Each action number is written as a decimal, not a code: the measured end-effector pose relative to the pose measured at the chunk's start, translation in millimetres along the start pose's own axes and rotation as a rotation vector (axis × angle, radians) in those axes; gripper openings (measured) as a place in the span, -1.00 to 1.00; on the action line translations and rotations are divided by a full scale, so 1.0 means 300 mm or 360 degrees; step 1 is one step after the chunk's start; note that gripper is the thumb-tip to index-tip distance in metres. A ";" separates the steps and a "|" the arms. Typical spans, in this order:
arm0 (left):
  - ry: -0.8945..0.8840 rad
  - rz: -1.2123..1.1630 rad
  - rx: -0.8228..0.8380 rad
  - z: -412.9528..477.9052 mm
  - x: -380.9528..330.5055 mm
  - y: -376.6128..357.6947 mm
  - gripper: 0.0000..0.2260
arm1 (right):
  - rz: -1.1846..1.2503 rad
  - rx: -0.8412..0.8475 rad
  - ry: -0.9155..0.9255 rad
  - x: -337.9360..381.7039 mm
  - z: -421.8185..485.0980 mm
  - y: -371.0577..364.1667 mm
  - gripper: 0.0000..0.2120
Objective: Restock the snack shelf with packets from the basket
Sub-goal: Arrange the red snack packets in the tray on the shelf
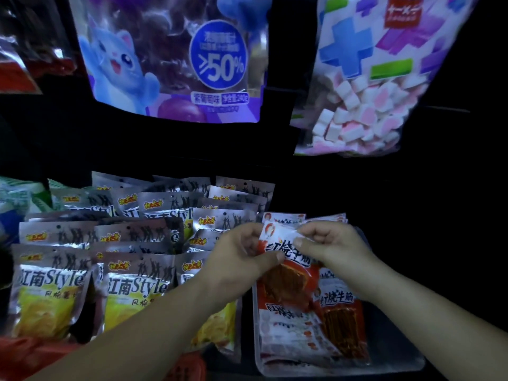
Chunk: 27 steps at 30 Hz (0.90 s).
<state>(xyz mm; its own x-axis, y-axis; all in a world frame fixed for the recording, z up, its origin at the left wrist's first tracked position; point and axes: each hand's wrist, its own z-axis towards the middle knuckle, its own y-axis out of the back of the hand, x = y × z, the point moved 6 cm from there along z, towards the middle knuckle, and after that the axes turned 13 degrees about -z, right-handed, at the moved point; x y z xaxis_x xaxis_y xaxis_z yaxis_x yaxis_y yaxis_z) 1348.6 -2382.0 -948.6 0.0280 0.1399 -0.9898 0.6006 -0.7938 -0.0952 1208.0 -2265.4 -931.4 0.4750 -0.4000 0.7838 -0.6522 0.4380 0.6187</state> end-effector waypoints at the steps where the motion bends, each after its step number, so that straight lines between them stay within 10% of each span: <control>1: 0.0029 -0.0089 -0.0033 -0.014 0.003 -0.001 -0.78 | 0.0075 -0.0051 -0.0060 -0.014 -0.017 0.000 -0.81; 6: 0.0147 -0.0462 -0.0183 -0.076 0.022 0.012 -0.83 | 0.0634 0.0013 -0.0386 -0.088 -0.103 -0.088 -0.46; 12: 0.0102 0.0086 -0.0147 -0.081 0.038 0.058 -0.46 | 0.0512 0.0150 -0.0462 -0.121 -0.144 -0.145 -0.61; 19: -0.0048 0.0255 -0.0106 -0.061 0.030 0.091 -0.83 | 0.0127 0.0085 -0.0092 -0.050 -0.099 -0.130 -0.47; 27: 0.0045 0.0119 -0.0230 -0.063 0.024 0.134 -0.45 | 0.0341 0.0075 -0.0233 -0.037 -0.054 -0.190 -0.60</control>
<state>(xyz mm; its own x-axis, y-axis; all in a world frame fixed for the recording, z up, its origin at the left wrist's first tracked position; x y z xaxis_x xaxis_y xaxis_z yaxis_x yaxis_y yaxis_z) 1388.2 -2401.8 -957.5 0.0980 0.1017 -0.9900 0.7048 -0.7094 -0.0031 1249.5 -2272.9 -974.4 0.2347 -0.4160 0.8786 -0.7573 0.4884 0.4335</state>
